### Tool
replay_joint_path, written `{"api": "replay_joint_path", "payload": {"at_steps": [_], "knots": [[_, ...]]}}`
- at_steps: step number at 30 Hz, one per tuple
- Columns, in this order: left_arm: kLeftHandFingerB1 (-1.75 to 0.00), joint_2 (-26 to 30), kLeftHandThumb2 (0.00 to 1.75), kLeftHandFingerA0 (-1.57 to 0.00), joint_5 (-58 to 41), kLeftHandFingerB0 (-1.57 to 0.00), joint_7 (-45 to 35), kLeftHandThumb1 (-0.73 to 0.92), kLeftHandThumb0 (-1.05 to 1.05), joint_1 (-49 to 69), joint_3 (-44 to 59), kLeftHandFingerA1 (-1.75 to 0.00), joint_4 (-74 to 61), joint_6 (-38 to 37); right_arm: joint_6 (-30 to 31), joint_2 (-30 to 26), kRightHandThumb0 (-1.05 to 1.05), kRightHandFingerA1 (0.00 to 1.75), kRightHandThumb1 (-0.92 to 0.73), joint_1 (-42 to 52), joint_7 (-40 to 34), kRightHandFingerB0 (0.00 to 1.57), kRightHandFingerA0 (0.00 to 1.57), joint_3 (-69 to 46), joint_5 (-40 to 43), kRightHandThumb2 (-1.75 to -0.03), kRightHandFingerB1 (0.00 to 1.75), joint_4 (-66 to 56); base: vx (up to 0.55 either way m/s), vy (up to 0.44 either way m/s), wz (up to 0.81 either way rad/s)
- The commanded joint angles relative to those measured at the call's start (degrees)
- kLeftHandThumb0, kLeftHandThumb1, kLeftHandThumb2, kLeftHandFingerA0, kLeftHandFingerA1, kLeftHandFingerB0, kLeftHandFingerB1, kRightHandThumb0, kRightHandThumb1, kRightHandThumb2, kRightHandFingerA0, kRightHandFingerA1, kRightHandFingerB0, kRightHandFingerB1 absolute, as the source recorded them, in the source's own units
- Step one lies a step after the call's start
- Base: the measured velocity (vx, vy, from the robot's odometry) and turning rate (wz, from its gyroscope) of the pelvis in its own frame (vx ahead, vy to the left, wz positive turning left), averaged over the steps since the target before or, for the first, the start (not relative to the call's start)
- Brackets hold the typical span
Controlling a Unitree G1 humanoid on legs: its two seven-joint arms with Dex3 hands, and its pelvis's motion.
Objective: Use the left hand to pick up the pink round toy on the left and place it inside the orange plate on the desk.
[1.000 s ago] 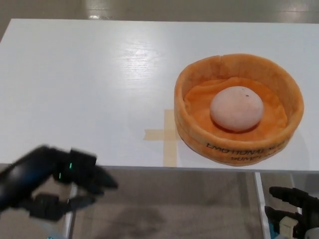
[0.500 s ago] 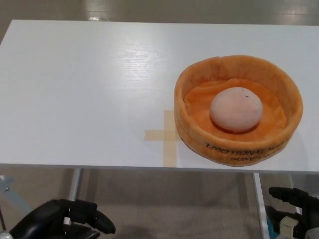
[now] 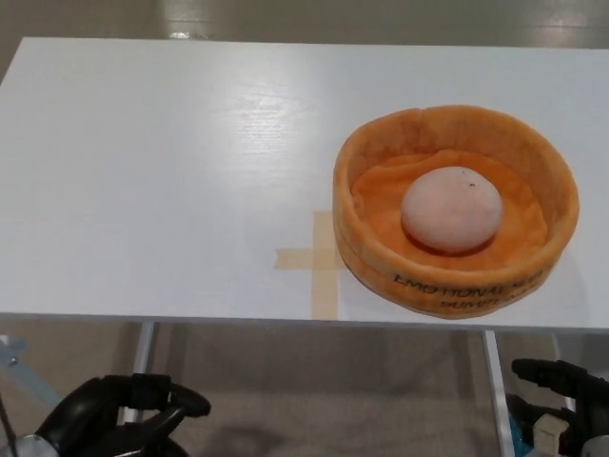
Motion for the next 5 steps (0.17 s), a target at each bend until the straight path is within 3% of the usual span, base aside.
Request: {"api": "replay_joint_path", "payload": {"at_steps": [1,5], "knots": [[-0.54,-3.91,0.62,-1.0,2.23,-0.9,20.5,0.74,-0.25,-4.98,2.28,-0.9,10.09,2.02,1.01,-0.51,-0.2,0.51,-0.57,0.28,0.42,0.68,0.63,0.14,-0.09,-0.56,0.49,0.4,0.0,0.0,0.0],[-0.54,-4.45,0.62,-0.97,2.29,-0.89,23.18,0.74,-0.25,-5.2,2.6,-0.89,11.76,0.84,0.87,-0.54,-0.17,0.51,-0.57,0.38,0.79,0.67,0.62,-0.01,0.14,-0.57,0.5,0.34,0.0,0.0,0.0]]}}
